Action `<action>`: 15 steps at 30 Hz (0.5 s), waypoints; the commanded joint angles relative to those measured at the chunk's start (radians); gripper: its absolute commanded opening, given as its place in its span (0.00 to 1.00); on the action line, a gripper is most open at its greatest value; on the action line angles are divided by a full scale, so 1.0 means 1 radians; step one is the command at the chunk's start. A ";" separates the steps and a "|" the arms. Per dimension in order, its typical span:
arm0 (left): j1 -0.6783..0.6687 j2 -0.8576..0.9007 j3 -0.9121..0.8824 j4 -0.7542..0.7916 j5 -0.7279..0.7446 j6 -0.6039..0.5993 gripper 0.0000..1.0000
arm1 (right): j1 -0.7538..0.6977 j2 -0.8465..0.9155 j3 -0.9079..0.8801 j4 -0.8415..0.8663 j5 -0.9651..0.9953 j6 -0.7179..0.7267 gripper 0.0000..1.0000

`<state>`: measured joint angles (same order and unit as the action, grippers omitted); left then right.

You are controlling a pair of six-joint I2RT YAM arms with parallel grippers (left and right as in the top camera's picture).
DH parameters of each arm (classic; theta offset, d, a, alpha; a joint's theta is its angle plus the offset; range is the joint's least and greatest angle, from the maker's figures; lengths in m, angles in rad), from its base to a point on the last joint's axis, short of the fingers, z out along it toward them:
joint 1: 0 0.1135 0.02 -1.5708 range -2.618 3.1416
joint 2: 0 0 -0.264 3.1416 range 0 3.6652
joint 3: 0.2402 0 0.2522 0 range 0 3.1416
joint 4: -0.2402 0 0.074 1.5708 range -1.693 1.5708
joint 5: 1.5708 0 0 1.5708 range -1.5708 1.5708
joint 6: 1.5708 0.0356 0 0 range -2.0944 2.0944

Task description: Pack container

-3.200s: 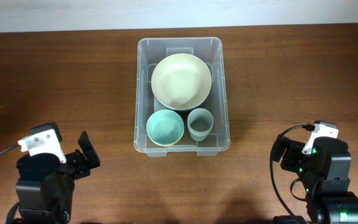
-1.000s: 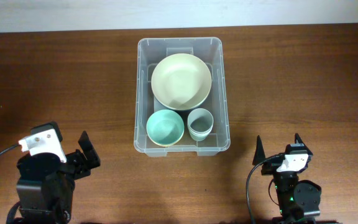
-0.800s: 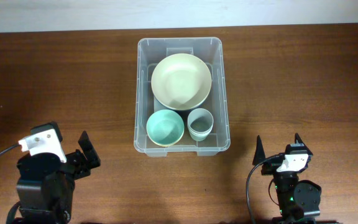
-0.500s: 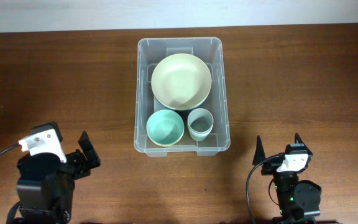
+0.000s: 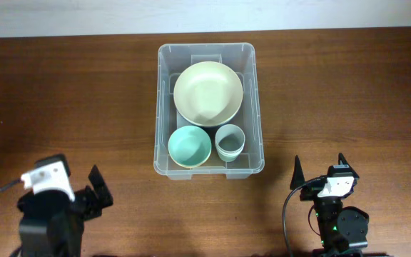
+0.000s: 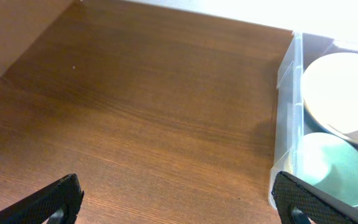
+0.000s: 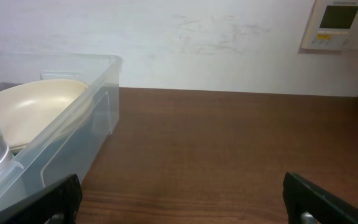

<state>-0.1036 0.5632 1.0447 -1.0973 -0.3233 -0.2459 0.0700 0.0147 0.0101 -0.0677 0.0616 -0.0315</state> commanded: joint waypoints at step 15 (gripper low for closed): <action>0.002 -0.433 -0.397 0.093 -0.010 -0.056 1.00 | 0.002 -0.010 -0.005 -0.010 -0.005 -0.006 0.99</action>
<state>-0.1036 0.1806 0.7132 -1.0534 -0.3267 -0.2840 0.0700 0.0139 0.0101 -0.0677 0.0612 -0.0341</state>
